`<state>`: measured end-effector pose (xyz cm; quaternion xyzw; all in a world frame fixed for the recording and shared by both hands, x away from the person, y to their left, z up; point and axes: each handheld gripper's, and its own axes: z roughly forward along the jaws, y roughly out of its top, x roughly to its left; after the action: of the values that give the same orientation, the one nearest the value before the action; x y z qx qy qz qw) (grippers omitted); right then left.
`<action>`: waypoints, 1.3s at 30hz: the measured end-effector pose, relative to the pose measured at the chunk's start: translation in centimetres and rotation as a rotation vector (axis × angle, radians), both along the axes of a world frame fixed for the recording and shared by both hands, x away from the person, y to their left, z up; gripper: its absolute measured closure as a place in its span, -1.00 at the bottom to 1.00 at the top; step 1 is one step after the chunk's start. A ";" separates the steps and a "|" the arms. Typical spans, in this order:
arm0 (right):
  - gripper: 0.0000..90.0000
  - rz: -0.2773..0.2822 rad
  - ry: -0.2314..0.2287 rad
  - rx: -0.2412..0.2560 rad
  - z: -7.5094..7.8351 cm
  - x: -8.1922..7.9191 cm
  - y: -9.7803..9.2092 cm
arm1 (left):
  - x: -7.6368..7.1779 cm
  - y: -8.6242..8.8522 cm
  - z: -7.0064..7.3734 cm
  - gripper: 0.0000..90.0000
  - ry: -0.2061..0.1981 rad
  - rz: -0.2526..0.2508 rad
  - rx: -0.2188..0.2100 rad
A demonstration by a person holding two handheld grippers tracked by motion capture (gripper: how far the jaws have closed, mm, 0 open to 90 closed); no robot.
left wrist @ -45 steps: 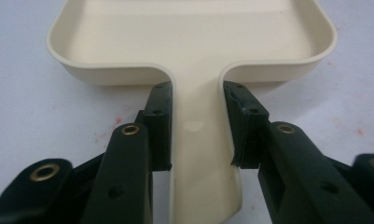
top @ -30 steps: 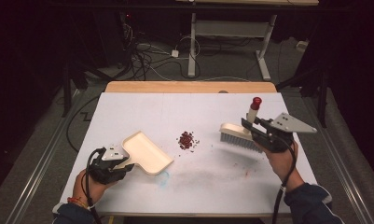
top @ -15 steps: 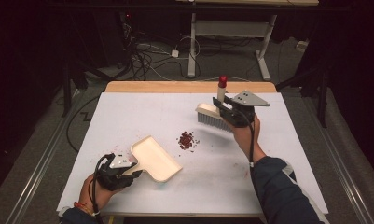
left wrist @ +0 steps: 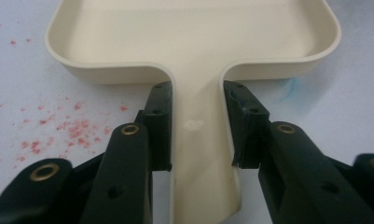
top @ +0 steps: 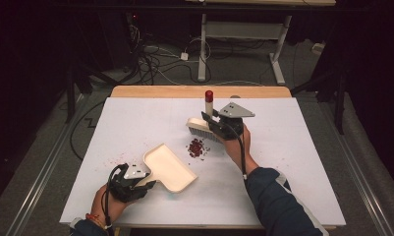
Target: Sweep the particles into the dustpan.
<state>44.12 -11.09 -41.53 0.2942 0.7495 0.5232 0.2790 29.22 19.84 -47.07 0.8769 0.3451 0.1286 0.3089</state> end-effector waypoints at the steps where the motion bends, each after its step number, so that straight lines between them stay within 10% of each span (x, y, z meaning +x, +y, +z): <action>1: 0.57 0.004 0.004 0.003 -0.1 -0.2 0.0 | 0.0 -0.1 0.0 0.41 0.003 0.001 -0.001; 39: 0.53 0.077 0.058 0.030 -0.4 -7.8 2.1 | 2.3 -6.3 -0.9 0.41 0.054 0.105 0.046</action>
<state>36.37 -9.03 -41.89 0.2847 0.7600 0.5360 0.2323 31.52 13.55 -47.98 0.8676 0.3958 0.1291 0.2720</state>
